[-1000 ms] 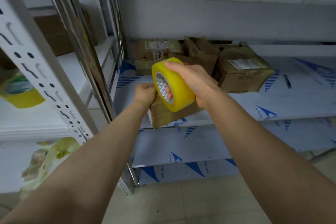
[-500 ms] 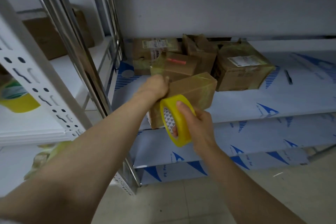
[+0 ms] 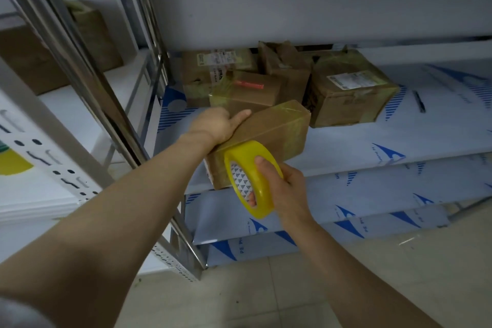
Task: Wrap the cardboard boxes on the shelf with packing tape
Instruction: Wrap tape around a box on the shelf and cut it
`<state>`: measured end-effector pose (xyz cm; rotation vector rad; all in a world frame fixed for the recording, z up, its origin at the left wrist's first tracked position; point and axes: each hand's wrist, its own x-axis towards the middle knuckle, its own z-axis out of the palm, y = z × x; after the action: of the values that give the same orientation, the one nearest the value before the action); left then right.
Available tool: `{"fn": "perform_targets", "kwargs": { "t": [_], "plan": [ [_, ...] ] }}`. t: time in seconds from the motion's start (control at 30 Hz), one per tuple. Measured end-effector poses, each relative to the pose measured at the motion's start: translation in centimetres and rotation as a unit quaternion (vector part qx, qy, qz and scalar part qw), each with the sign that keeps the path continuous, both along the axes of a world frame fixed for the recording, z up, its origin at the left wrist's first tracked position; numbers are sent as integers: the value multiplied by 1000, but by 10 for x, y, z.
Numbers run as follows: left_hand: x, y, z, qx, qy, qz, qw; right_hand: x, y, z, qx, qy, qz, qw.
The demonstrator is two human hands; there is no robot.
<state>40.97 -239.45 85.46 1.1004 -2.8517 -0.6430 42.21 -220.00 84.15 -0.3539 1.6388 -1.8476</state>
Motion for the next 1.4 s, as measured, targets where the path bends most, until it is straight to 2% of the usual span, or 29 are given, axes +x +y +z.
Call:
{"fn": "perform_targets", "kwargs": {
  "t": [0.07, 0.13, 0.2, 0.27, 0.37, 0.47, 0.6, 0.7, 0.73, 0.8, 0.83, 0.87, 0.97, 1.07, 1.13, 1.2, 1.3, 1.4],
  "plan": [
    [0, -2, -1, 26, 25, 13, 999, 0, -1, 0, -4, -2, 2, 1000],
    [3, -7, 0, 126, 110, 45, 985, 0, 0, 1, -2, 6, 0, 1000],
    [17, -9, 2, 241, 242, 73, 937, -1, 1, 4, -4, 5, 0, 1000],
    [39, -4, -5, 313, 323, 75, 890, -2, 2, 8, 1, -1, -3, 1000],
    [65, 16, -25, 368, 345, 47, 862, -2, -1, 17, 20, -42, -10, 999],
    [67, 26, -33, 359, 367, 56, 856, -3, -3, 35, 34, -47, 18, 998],
    [61, 31, -25, 418, 300, 115, 850, -16, -9, 62, 38, -49, 138, 989],
    [52, 41, -32, 387, 273, 197, 859, -30, -28, 59, 56, -65, 157, 984],
    [50, 43, -39, 399, 286, 217, 843, -34, -35, 56, 68, -69, 145, 985],
    [47, 43, -54, 481, 342, 220, 776, -40, -48, 48, 90, -69, 123, 986],
    [46, 41, -62, 502, 364, 216, 754, -44, -55, 44, 94, -68, 113, 987],
    [45, 40, -66, 496, 372, 212, 755, -47, -61, 44, 96, -69, 101, 988],
    [32, 33, -77, 415, 369, 244, 795, -54, -82, 50, 82, -68, 85, 991],
    [15, 31, -83, 385, 379, 273, 796, -56, -95, 51, 61, -51, 80, 994],
    [10, 30, -87, 353, 373, 280, 811, -60, -98, 42, 82, -11, 73, 994],
    [7, 31, -88, 332, 382, 292, 811, -62, -95, 33, 110, 37, 58, 992],
    [1, 29, -89, 319, 396, 309, 804, -57, -87, 29, 127, 64, 79, 987],
    [0, 28, -89, 295, 388, 317, 813, -44, -68, 39, 130, 79, 66, 986]
  ]
}}
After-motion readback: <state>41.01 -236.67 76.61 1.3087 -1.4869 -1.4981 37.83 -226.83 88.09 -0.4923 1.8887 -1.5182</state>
